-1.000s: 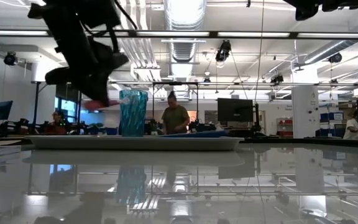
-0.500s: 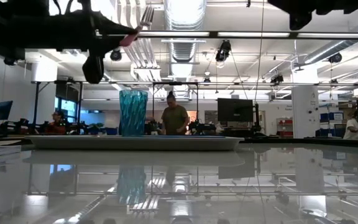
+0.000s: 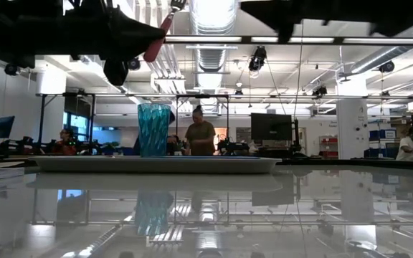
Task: Pick and place plate/cup/fork/spoon on tray
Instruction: Put the pink fork on the gray serving tray to the right of the yellow spoon
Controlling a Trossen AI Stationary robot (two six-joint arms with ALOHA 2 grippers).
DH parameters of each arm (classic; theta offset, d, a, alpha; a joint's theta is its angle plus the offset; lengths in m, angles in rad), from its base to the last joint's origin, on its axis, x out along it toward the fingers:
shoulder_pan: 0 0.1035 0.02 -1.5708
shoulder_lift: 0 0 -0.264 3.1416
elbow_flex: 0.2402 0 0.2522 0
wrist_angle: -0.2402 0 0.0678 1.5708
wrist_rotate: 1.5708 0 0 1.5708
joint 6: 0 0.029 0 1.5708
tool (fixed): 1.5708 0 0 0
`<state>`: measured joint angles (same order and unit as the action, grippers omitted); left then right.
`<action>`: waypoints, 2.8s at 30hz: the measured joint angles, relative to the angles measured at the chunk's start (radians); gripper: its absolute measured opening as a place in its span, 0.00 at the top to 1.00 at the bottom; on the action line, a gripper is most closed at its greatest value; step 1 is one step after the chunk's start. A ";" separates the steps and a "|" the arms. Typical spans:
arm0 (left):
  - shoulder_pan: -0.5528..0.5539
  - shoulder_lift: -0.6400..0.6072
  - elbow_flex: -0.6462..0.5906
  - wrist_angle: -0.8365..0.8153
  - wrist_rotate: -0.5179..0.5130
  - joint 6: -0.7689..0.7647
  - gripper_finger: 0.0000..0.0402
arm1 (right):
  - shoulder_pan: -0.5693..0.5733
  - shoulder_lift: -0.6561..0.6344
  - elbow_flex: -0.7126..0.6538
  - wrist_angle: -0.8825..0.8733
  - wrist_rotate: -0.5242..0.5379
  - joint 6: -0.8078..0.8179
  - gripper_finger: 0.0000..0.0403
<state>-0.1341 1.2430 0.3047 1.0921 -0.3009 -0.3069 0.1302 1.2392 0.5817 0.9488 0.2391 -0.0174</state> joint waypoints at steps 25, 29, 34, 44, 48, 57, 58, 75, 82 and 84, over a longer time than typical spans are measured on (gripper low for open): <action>0.001 -0.058 -0.039 0.043 0.013 0.060 0.95 | -0.118 0.472 0.606 -0.291 -0.143 0.079 0.71; 0.001 -0.060 -0.041 0.046 0.014 0.080 0.95 | -0.118 0.474 0.636 -0.338 -0.153 0.100 0.93; 0.001 -0.073 -0.044 0.045 0.015 0.105 0.94 | -0.139 0.471 0.658 -0.377 -0.194 0.177 0.94; 0.002 -0.280 -0.051 -0.202 -0.018 0.275 0.69 | -0.290 0.471 0.772 -0.619 -0.370 0.436 0.94; 0.004 -0.389 -0.051 -0.361 -0.072 0.326 0.62 | -0.348 0.472 0.806 -0.734 -0.379 0.526 0.94; 0.002 -0.620 -0.042 -0.410 -0.214 0.548 0.58 | -0.379 0.596 0.788 -0.822 -0.399 0.878 0.94; 0.003 -0.641 -0.043 -0.409 -0.215 0.552 0.58 | -0.373 0.621 0.788 -0.796 -0.400 0.908 0.94; 0.001 -0.773 -0.049 -0.484 -0.205 0.527 0.58 | -0.332 1.077 1.307 -0.960 -0.393 0.926 0.93; 0.000 -0.780 -0.050 -0.506 -0.202 0.522 0.58 | -0.319 1.135 1.446 -1.100 -0.389 0.890 0.93; 0.000 -0.780 -0.050 -0.506 -0.202 0.522 0.58 | -0.318 1.136 1.451 -1.140 -0.358 0.888 0.92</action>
<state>-0.1341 0.4634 0.2550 0.5865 -0.5030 0.2146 -0.1874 2.3753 2.0331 -0.1910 -0.1187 0.8707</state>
